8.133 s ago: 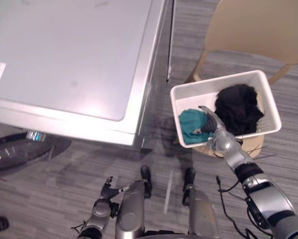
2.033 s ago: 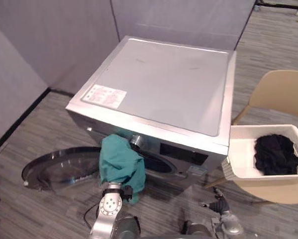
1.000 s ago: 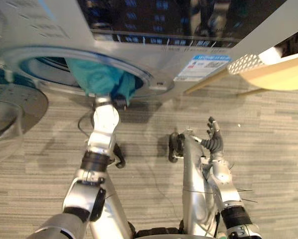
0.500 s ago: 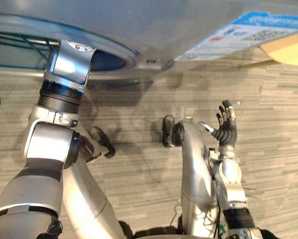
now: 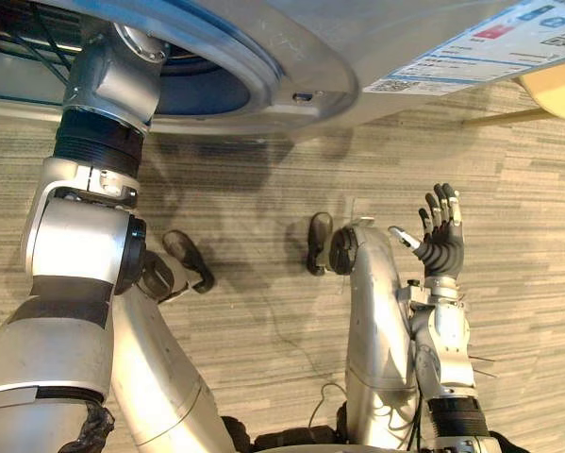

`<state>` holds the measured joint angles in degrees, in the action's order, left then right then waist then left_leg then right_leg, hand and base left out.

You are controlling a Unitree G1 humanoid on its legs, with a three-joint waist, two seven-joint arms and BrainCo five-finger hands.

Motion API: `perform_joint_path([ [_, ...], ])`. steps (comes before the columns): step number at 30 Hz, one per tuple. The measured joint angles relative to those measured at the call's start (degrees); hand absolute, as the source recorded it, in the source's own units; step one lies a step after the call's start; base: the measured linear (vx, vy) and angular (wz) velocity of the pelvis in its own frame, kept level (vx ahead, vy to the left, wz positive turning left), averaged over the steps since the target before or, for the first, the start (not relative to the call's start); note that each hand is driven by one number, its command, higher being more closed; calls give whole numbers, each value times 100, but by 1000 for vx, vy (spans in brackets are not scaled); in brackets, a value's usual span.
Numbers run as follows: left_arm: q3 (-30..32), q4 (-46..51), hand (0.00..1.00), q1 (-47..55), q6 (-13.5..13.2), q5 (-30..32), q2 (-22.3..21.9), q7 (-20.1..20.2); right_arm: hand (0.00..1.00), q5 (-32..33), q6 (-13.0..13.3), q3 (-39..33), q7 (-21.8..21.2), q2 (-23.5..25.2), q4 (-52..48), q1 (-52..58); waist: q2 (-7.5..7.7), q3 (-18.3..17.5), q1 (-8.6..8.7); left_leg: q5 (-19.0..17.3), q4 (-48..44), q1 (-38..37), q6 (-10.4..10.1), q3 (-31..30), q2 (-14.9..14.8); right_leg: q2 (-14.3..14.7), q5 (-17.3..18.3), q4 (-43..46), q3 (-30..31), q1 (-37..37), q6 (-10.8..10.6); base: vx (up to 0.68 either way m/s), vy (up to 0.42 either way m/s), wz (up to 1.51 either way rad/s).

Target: Pick up the laundry basket with both hands and put the clothes into the washing machine.

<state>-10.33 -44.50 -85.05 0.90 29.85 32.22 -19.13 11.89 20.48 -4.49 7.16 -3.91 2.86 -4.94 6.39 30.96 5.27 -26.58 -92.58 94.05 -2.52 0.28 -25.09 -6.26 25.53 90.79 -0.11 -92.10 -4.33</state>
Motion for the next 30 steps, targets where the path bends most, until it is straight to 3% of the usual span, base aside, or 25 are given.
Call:
perform_joint_path([
  [5,417,928,0,529,-12,-115,-44,-382,0,-34,25,-18,9,-82,75,57,-2,1,-83,20,-19,-115,17,-12,125,-152,138,135,-2,123,15,49,-27,17],
  [9,763,1884,0,1489,-26,-457,-259,-523,0,-129,-122,-8,11,-102,282,75,-8,-3,-178,26,64,-401,1,-41,233,-298,320,174,-95,471,69,49,-43,27],
  [12,1065,2654,0,2647,-128,-892,-669,-562,0,-318,-361,4,28,-120,371,193,-26,-15,-306,29,217,-845,-13,-25,331,-398,461,131,-137,915,99,64,-58,30],
  [16,1191,3534,0,4663,-462,-1687,-1560,-452,0,-594,-635,232,25,56,390,514,-120,-127,-468,50,669,-1791,-102,27,415,-495,571,-233,-255,1885,158,73,-60,22],
  [19,1208,3830,0,6113,-672,-1824,-2201,-443,0,-798,-758,235,32,66,599,802,-191,-716,-590,77,1151,-2325,-158,149,498,-584,636,-599,-318,2360,141,78,-68,20],
  [20,1215,3906,0,6568,-714,-1894,-2342,-424,0,-802,-789,228,31,42,651,869,-235,-741,-624,109,1379,-2723,-205,183,536,-594,633,-790,-381,2761,151,106,-79,24],
  [25,1215,3964,0,8013,-907,-2147,-2652,-181,0,-811,-862,230,26,10,809,1227,-381,-1129,-642,297,2490,-4137,-408,330,635,-639,581,-1831,-752,4260,168,119,-70,24],
  [30,1224,3360,0,9108,-970,-2359,-2744,351,0,-817,-987,223,13,-13,1439,1429,-472,-1575,-655,726,4058,-5854,-482,611,770,-590,206,-3395,-1089,6009,147,188,-11,16],
])
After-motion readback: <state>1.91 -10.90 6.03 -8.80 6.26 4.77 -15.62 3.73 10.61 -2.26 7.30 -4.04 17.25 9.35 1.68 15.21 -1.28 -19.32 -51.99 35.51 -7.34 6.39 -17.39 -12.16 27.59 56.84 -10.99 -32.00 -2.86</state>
